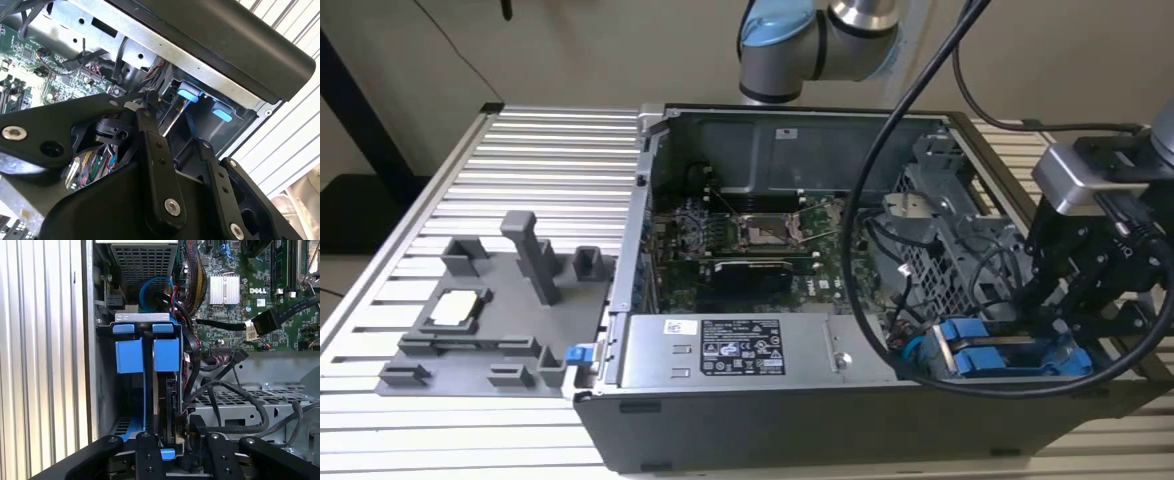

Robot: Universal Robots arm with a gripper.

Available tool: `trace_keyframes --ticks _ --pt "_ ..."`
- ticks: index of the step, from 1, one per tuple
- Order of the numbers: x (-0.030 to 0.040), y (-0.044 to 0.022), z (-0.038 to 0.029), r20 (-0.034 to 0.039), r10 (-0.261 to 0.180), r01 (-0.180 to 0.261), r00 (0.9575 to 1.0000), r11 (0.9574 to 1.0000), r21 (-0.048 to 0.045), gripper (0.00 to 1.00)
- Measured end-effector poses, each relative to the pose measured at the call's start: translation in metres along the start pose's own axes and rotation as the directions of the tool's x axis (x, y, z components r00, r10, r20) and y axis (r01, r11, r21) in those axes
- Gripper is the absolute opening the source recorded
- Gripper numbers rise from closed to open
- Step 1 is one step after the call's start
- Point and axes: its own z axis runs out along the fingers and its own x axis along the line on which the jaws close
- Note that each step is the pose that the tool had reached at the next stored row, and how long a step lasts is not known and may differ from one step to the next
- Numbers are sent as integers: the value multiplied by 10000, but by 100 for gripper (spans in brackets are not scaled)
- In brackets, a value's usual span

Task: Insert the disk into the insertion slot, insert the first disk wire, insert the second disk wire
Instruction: 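Insert the first disk wire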

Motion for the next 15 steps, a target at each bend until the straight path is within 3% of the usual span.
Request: trace_keyframes --ticks 11,13,15 --pt "7 -1 8 -16 0 0 10000 10000 1 39" --pt "5 1 -28 -15 1 -1 10000 10000 0 39" --pt "1 3 -111 -15 1 -1 10000 10000 0 39"
